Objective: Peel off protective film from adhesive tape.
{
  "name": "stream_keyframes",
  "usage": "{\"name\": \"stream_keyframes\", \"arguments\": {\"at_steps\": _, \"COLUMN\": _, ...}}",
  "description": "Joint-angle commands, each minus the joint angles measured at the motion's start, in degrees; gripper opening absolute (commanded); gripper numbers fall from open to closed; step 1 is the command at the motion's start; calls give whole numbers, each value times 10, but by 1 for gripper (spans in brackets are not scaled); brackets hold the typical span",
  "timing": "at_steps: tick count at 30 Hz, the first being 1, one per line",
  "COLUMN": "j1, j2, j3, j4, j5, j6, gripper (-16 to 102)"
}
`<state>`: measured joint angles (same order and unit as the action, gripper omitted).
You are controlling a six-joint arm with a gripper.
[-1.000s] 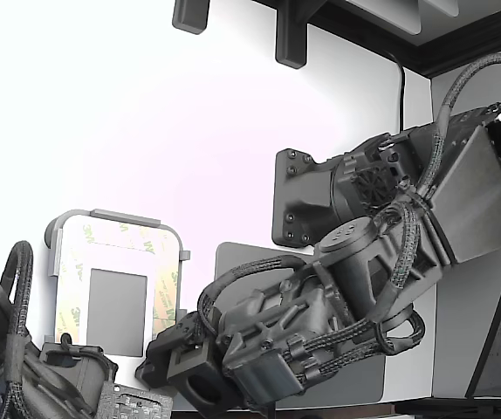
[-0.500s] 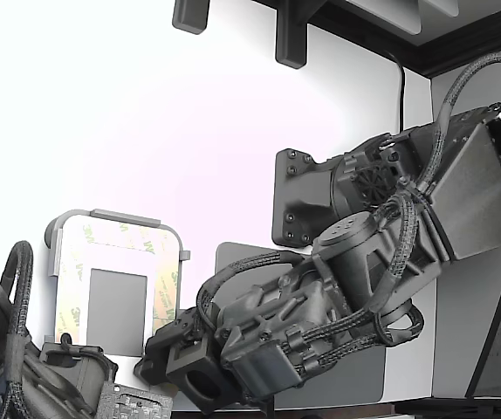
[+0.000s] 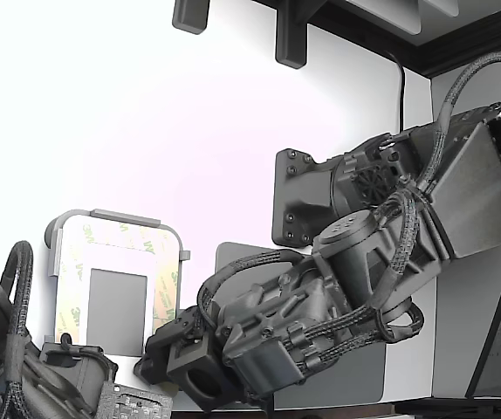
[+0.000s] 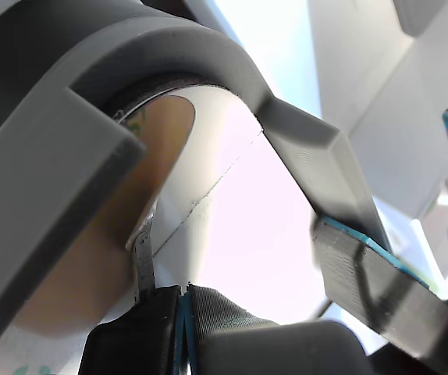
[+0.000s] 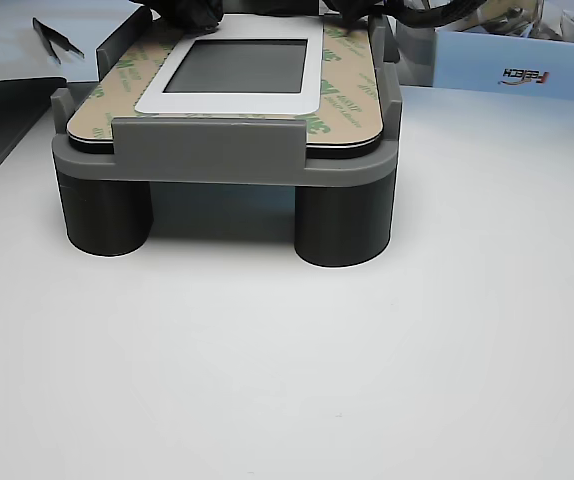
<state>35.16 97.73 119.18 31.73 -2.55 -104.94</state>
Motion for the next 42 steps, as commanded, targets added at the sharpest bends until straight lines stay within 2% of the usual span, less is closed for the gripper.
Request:
{"name": "stream_keyframes", "arguments": {"at_steps": 1, "j1": -11, "j2": 9, "j3": -4, "j4": 2, "j5": 0, "j6": -4, "gripper": -10}}
{"name": "stream_keyframes", "arguments": {"at_steps": 17, "j1": -24, "j2": 26, "j3": 9, "j4": -3, "j5": 8, "j6": -13, "gripper": -10}}
{"name": "stream_keyframes", "arguments": {"at_steps": 24, "j1": -26, "j2": 67, "j3": -34, "j4": 79, "j5": 35, "j6": -13, "gripper": -10}}
{"name": "stream_keyframes", "arguments": {"at_steps": 27, "j1": -40, "j2": 98, "j3": -58, "j4": 135, "j5": 40, "j6": -10, "gripper": -4}}
{"name": "stream_keyframes", "arguments": {"at_steps": 29, "j1": -53, "j2": 127, "j3": -65, "j4": 171, "j5": 40, "j6": -5, "gripper": 4}}
{"name": "stream_keyframes", "arguments": {"at_steps": 30, "j1": -60, "j2": 145, "j3": -62, "j4": 183, "j5": 40, "j6": -1, "gripper": 17}}
{"name": "stream_keyframes", "arguments": {"at_steps": 31, "j1": -66, "j2": 167, "j3": -52, "j4": 192, "j5": 42, "j6": 8, "gripper": 44}}
{"name": "stream_keyframes", "arguments": {"at_steps": 32, "j1": -71, "j2": 192, "j3": -39, "j4": 197, "j5": 45, "j6": 15, "gripper": 94}}
{"name": "stream_keyframes", "arguments": {"at_steps": 34, "j1": -79, "j2": 250, "j3": -8, "j4": 204, "j5": 50, "j6": 27, "gripper": 90}}
{"name": "stream_keyframes", "arguments": {"at_steps": 36, "j1": -80, "j2": 308, "j3": 18, "j4": 219, "j5": 71, "j6": 43, "gripper": 99}}
{"name": "stream_keyframes", "arguments": {"at_steps": 41, "j1": -88, "j2": 385, "j3": 38, "j4": 254, "j5": 84, "j6": 91, "gripper": 96}}
{"name": "stream_keyframes", "arguments": {"at_steps": 42, "j1": -90, "j2": 390, "j3": 36, "j4": 260, "j5": 87, "j6": 107, "gripper": 99}}
